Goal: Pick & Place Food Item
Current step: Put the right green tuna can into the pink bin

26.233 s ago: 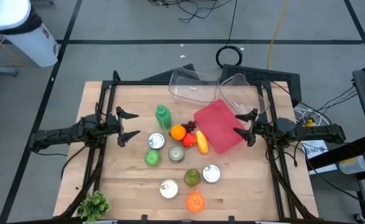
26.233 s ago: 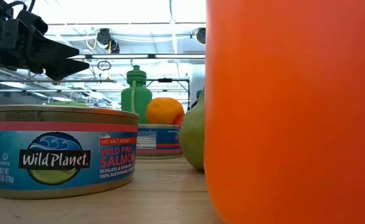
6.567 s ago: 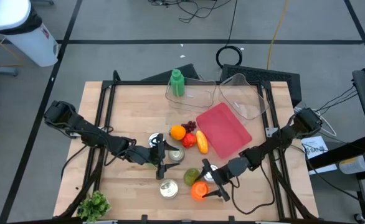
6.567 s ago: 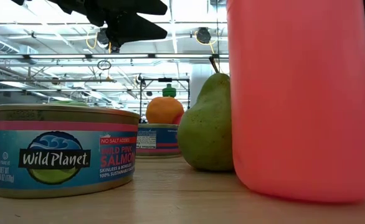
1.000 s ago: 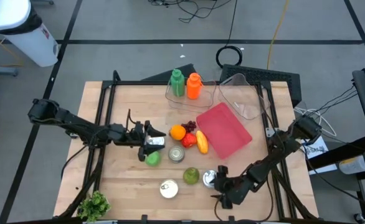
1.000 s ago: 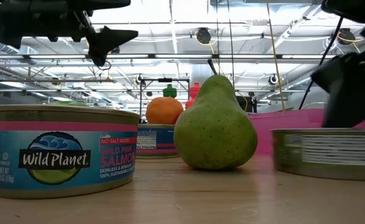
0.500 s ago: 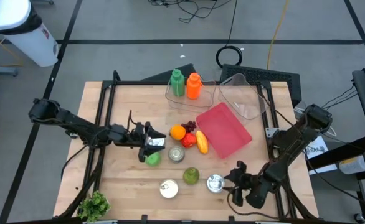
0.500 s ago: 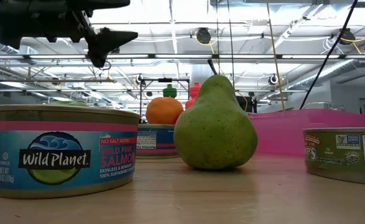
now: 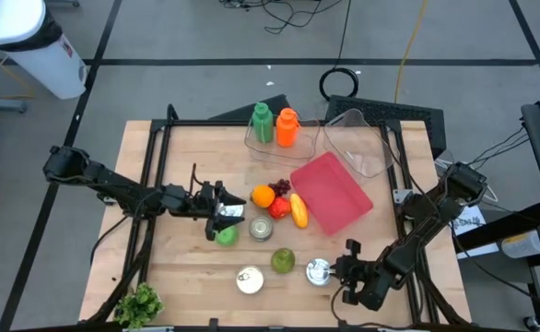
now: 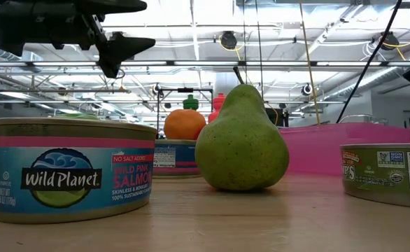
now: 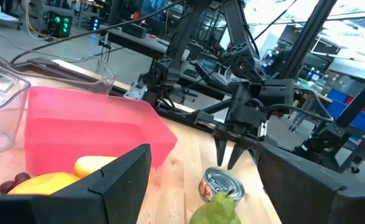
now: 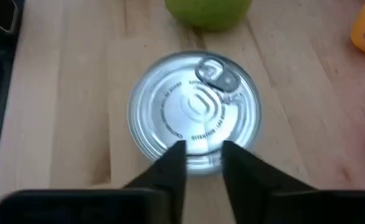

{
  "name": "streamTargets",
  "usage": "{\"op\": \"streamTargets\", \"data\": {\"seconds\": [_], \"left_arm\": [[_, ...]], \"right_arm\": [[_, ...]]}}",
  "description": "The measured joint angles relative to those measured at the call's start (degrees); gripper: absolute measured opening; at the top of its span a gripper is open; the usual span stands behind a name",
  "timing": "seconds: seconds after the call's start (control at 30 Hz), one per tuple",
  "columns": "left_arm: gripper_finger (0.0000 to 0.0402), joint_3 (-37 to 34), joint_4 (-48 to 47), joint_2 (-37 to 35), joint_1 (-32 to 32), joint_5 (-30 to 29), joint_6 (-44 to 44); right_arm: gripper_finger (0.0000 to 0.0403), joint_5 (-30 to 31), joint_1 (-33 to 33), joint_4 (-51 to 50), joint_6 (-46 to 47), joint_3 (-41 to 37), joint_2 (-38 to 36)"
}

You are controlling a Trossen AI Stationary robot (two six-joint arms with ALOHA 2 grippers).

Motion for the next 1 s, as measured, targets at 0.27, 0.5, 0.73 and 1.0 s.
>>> {"op": "streamTargets", "data": {"seconds": [0.27,0.5,0.73,1.0], "left_arm": [[0.0299,0.0,0.0,0.0,0.0,0.0,-1.5],[0.0299,0.0,0.0,0.0,0.0,0.0,-1.4],[0.0299,0.0,-0.1,0.0,0.0,0.0,-1.4],[0.0299,0.0,-0.2,0.0,0.0,0.0,-1.4]], "right_arm": [[0.0015,0.0,0.0,1.3,0.0,0.0,0.0],[0.0002,-2.9,0.0,1.3,0.4,0.0,1.0],[0.0001,-6.2,0.0,-2.2,5.0,0.3,2.4],[0.0,-13.1,0.6,-8.5,12.2,0.0,2.7]]}}
